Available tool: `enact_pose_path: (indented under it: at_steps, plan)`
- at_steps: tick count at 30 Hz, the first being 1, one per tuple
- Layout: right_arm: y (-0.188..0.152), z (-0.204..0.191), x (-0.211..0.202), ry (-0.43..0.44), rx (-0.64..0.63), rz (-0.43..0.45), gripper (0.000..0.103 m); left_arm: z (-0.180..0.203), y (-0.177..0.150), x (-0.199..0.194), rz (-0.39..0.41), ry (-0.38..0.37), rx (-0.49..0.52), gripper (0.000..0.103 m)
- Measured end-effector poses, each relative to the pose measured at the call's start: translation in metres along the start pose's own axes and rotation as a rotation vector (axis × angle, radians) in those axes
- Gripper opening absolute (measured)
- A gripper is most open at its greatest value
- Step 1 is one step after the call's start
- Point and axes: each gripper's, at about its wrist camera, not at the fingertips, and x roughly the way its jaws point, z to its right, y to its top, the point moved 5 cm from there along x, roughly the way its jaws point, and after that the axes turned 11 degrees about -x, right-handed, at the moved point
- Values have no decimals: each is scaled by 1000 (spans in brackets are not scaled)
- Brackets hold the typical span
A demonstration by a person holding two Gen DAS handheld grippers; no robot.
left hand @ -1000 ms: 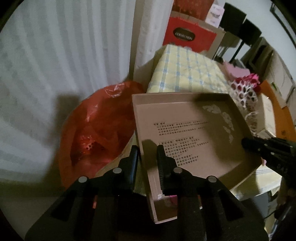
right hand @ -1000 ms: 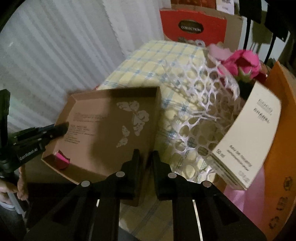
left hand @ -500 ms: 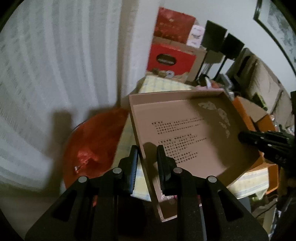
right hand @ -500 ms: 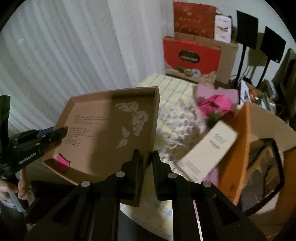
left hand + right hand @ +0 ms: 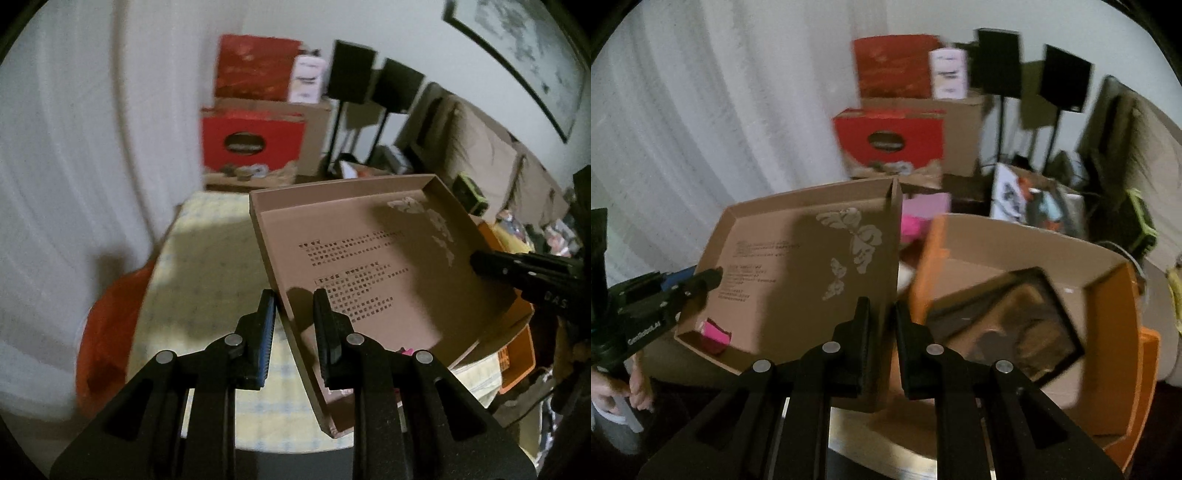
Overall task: Organize objects
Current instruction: 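Lift the cardboard tray with the left tool and carry it over the orange box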
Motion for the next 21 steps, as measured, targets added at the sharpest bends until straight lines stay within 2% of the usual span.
enact_pose_path:
  at_steps: [7,13,21]
  plan:
    - [-25,70,-26,-78,92,0,13,83,12,24,-21,-44,102,19]
    - [-54,123,-32,-111,190,-11,13,140,7,52,-57,-50,170,19]
    - [-85,172,-28,-141,284,-36,13,181,-8,96,-133,-52,233,19]
